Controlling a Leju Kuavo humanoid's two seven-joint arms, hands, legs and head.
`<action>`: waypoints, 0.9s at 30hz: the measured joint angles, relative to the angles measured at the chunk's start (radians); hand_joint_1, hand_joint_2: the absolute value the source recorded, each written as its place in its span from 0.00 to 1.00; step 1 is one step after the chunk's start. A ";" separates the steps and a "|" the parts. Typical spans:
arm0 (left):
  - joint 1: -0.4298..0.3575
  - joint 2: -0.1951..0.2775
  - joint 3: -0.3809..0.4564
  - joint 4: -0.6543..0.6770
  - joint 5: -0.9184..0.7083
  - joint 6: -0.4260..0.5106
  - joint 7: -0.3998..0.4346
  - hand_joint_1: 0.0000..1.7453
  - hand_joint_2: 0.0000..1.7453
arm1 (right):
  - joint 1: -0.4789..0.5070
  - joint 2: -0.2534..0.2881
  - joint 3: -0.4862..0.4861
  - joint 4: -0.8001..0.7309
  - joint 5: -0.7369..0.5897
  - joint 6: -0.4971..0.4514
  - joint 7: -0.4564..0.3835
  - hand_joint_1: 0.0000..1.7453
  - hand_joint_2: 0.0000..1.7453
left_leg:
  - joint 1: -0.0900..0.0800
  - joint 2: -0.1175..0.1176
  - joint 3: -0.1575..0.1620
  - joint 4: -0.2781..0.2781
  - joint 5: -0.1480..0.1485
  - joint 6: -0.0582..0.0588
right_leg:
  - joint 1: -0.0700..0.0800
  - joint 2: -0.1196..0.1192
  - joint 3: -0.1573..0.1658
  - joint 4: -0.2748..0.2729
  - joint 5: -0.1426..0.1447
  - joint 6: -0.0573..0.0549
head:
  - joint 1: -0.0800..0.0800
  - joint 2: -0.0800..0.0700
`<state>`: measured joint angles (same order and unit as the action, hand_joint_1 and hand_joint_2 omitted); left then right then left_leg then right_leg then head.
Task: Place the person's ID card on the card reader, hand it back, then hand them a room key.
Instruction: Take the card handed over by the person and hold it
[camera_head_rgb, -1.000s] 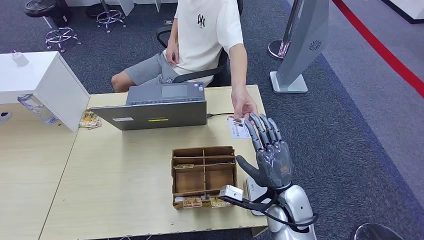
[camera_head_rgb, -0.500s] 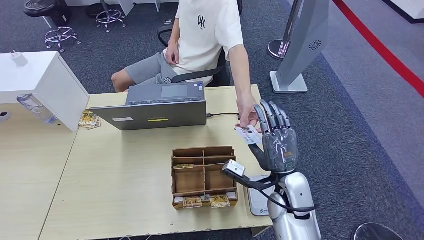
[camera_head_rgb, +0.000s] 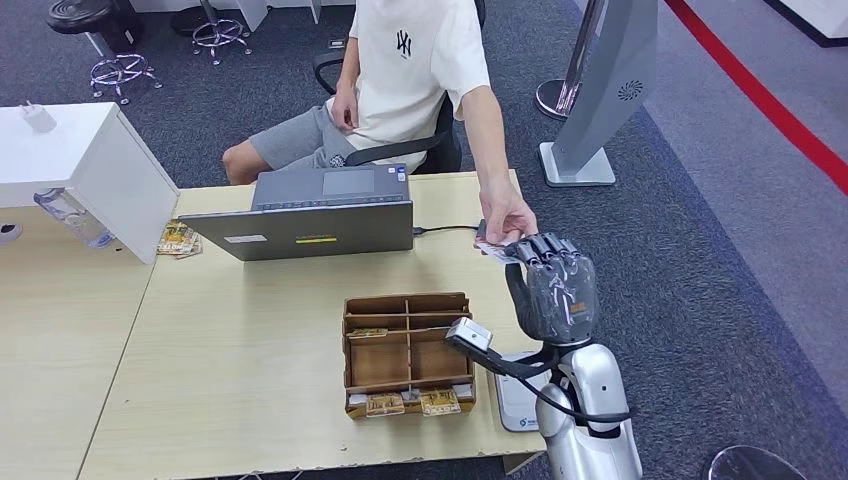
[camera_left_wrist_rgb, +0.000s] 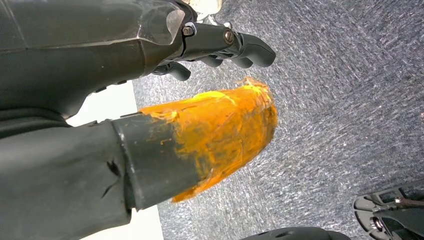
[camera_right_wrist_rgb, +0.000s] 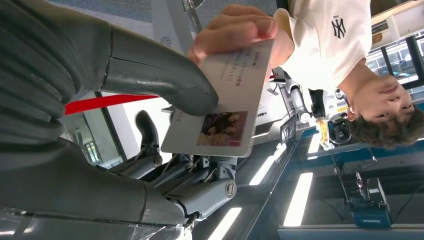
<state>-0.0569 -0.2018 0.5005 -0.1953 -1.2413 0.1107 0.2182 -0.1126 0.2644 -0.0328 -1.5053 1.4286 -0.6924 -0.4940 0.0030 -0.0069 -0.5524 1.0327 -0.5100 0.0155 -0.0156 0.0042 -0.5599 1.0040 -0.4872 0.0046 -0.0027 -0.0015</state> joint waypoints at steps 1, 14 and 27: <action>0.000 0.000 0.000 0.000 0.000 0.000 0.000 0.00 0.00 | 0.000 0.000 0.000 0.000 0.000 0.000 0.000 1.00 1.00 | 0.000 0.000 0.000 0.000 0.000 0.000 | 0.000 0.000 0.000 0.000 0.000 0.000 | 0.000 0.000; 0.001 -0.002 0.005 0.000 0.014 0.015 -0.014 0.00 0.00 | 0.044 0.002 -0.020 0.053 -0.448 0.012 -0.075 1.00 1.00 | 0.000 0.000 0.000 0.000 0.000 0.000 | 0.000 0.000 0.000 0.000 0.000 0.000 | 0.000 0.000; 0.012 -0.011 0.053 0.000 0.053 0.045 -0.039 0.00 0.00 | 0.179 -0.106 0.143 -0.054 -1.236 0.331 0.016 1.00 1.00 | 0.000 0.000 -0.001 0.000 -0.001 -0.001 | 0.000 0.000 -0.001 0.000 0.000 0.000 | 0.000 0.000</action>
<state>-0.0453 -0.2132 0.5538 -0.1953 -1.1883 0.1555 0.1792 0.0665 0.1583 0.1101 -1.5592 0.1925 -0.3618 -0.4778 0.0028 -0.0068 -0.5534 1.0326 -0.5109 0.0146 -0.0156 0.0043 -0.5613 1.0038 -0.4876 0.0043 -0.0027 -0.0015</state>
